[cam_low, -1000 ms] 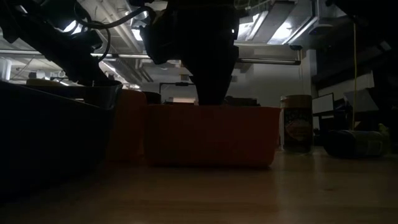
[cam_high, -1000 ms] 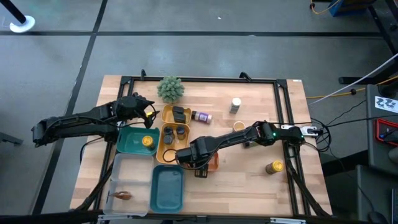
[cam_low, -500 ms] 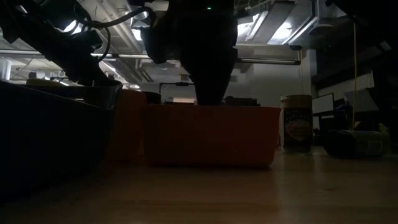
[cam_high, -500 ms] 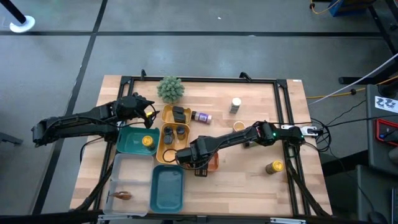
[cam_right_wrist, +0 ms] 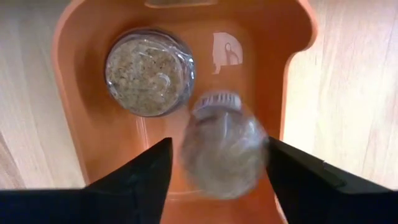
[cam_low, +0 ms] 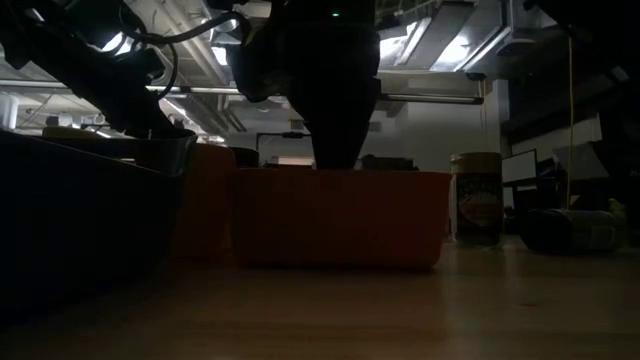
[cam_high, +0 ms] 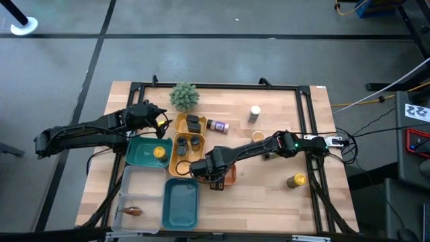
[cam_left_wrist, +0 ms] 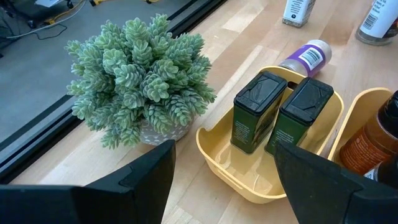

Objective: Sort spices by type
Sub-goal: Put the brown seasoning bottle into the orange bin, then put the black seasoning bottle into the bottom yellow bin

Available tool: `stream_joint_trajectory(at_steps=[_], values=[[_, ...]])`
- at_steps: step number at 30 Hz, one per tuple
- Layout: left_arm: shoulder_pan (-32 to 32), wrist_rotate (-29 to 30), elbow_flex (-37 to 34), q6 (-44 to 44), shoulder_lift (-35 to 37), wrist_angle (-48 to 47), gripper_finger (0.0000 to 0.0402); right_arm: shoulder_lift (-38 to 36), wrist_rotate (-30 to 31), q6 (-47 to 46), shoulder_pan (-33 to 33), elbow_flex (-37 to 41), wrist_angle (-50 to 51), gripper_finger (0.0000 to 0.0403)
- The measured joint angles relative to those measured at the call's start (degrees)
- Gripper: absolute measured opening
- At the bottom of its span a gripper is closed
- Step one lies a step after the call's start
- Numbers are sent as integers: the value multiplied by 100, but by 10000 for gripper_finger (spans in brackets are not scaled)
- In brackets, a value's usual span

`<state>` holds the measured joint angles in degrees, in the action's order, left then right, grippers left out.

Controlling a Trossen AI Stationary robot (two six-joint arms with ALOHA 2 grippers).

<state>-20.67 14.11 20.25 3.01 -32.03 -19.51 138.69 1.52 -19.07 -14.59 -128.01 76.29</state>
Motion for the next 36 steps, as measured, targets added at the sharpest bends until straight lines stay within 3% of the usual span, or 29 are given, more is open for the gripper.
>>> stream_joint_trajectory(at_steps=[7,18,23,36], values=[[0,-2,0,0,0,0,263,0,0,3,-1,0,4,302],[-2,-2,0,0,0,2,263,-4,-714,122,251,-233,781,307],[0,-1,0,-1,1,2,263,-7,-442,154,432,-626,1399,308],[-1,0,0,-9,7,59,263,-529,200,1173,1290,-691,1370,308]])
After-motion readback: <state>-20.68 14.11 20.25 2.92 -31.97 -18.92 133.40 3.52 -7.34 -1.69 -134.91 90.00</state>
